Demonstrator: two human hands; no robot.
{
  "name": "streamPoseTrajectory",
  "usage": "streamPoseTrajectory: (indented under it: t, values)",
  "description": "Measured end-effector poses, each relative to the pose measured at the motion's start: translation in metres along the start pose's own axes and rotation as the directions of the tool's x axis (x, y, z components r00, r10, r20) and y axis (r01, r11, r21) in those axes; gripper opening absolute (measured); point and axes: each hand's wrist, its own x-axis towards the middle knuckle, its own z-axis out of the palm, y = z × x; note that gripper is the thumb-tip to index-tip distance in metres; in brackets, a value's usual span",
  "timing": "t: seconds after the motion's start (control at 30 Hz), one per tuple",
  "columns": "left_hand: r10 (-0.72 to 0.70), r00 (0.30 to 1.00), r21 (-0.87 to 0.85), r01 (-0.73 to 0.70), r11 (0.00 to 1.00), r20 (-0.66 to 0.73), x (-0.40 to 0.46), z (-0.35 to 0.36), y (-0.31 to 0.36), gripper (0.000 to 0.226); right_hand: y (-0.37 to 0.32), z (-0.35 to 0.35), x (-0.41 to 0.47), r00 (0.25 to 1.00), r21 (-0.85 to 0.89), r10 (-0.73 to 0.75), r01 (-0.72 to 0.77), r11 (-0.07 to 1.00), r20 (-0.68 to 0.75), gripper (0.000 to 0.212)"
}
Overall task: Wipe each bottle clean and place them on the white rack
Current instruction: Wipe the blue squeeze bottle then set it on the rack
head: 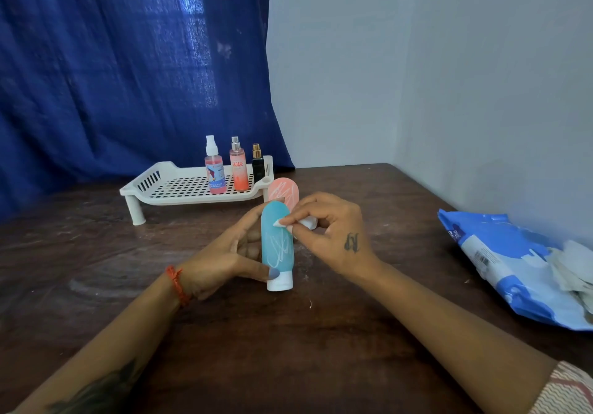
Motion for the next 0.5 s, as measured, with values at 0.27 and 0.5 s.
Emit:
streamPoseTrajectory:
  t: [0.27,0.5]
  values:
    - [-0.005,1.000,0.012,0.005,1.000,-0.005,-0.0004,-0.0001,0.0004,0.098,0.0046,0.0015,-0.0025,0.993,-0.058,0.083,-0.088,0.994,-0.084,0.008]
    - [-0.005,1.000,0.003,0.005,1.000,-0.019,0.0002,0.0002,0.0011,0.097,0.0019,-0.0005,-0.0005,1.000,0.008,0.004,-0.004,1.000,-0.009,0.014]
